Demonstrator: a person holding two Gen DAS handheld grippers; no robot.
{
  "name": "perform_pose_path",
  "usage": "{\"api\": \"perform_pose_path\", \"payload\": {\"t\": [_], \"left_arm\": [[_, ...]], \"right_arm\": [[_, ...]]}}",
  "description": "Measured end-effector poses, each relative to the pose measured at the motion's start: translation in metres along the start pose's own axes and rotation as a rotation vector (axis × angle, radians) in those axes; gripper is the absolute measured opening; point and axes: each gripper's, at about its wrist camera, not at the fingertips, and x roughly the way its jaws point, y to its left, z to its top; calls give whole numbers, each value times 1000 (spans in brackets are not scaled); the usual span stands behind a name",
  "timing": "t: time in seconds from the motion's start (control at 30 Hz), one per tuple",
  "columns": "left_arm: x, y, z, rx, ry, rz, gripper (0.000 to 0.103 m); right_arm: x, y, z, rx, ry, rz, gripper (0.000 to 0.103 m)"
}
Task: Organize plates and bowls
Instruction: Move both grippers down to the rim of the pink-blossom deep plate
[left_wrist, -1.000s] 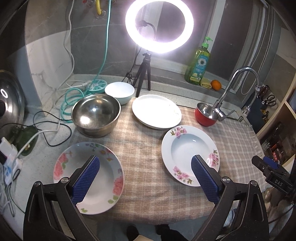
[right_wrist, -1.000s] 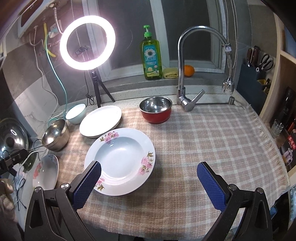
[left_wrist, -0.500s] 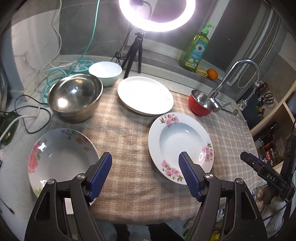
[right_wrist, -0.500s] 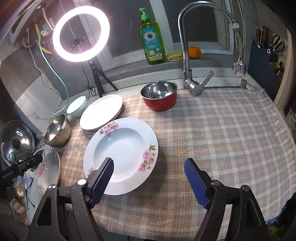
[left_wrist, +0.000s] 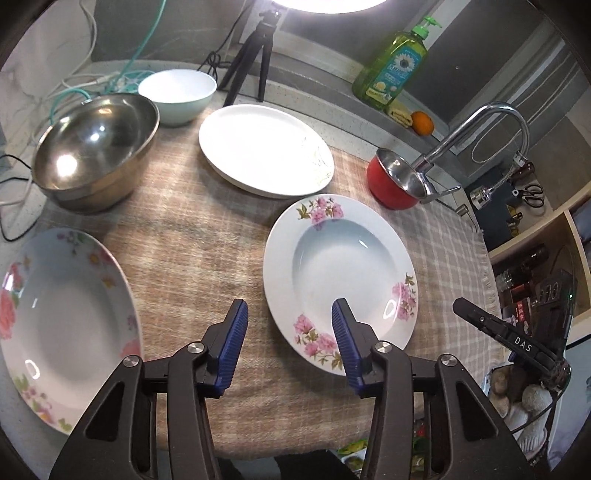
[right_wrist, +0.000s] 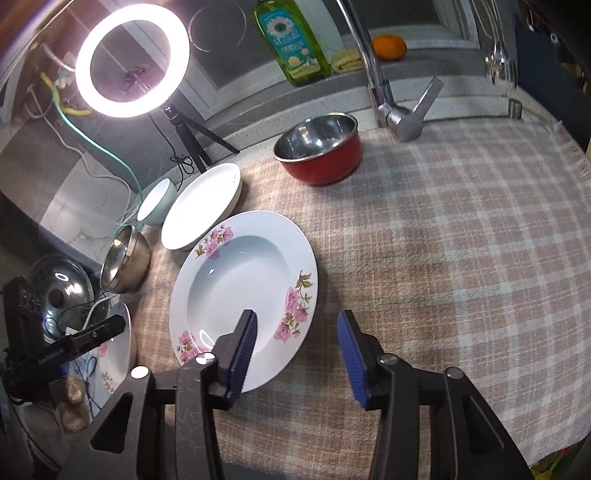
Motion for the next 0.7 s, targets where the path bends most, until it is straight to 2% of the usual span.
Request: {"api": "perform_pose_path", "payload": {"t": [0.23,0.3,0.47,0.7], "left_arm": [[27,12,9,-80,58,-27,39],[31,13,11,-86,61,-24,38],[42,19,18,-115,71,-24,26],[55,26,24,-150,91,-27,25]], "right_arm": [[24,-16,11,45,71,57,24],[28,-20,14,55,82,66,22],[39,-29,21,71,109,82,20],[50,-36,29,104,141,106,18]]}}
